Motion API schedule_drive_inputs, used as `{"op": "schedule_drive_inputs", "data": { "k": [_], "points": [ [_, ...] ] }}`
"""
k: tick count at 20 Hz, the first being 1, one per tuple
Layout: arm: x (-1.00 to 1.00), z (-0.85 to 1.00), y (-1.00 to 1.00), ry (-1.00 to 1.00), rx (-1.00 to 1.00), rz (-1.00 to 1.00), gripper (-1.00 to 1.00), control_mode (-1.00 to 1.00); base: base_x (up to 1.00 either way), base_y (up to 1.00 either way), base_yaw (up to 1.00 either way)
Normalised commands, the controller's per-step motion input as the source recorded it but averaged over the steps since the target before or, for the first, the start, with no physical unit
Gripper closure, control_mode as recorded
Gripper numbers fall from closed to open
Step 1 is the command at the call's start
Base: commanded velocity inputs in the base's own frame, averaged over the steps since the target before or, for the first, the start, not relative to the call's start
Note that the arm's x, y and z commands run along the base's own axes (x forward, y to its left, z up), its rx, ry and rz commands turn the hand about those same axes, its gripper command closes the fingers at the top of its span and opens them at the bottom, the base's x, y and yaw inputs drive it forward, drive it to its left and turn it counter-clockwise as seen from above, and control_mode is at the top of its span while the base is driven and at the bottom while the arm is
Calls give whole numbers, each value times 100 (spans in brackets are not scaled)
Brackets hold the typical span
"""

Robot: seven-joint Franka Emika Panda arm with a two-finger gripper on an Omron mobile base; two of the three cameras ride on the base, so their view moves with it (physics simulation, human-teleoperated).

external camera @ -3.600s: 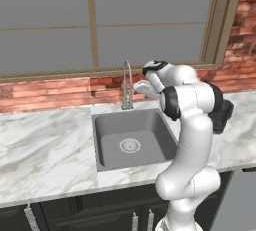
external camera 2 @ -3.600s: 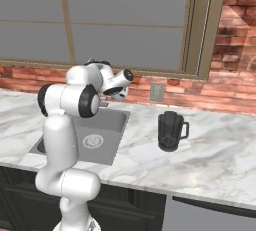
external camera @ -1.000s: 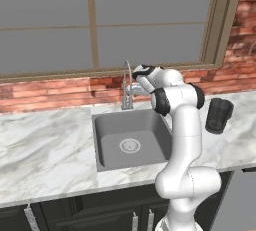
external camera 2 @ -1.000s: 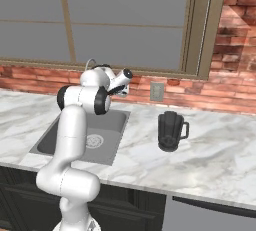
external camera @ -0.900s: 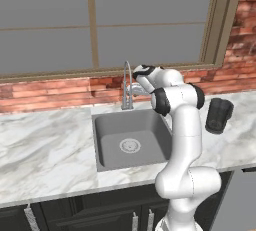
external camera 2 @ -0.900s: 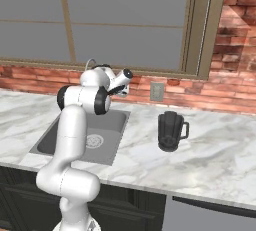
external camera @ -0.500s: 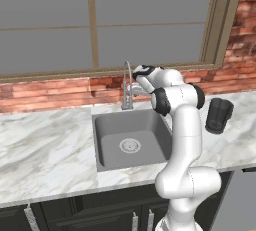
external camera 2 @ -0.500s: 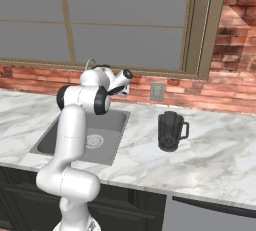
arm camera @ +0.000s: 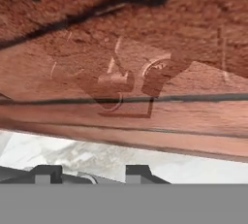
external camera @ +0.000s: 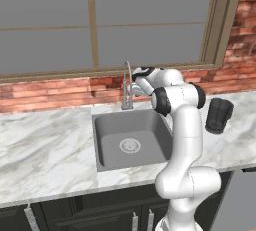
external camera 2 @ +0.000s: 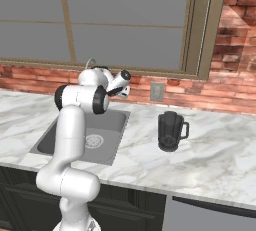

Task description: Turn on the sink faucet and place the jug under the water for a few seconds to fill it up.

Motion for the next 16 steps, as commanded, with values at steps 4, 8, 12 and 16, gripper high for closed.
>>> {"op": "schedule_drive_inputs", "data": {
  "k": [4,8,12,16],
  "points": [
    [0,-15,-71,7,0,-13,100,-100,0,0,0],
    [0,-19,-84,11,0,-13,100,-100,0,0,0],
    [-9,-17,-96,9,0,-13,100,-100,0,0,0],
    [-32,-2,-91,2,0,-12,100,-100,0,0,0]
  ]
}}
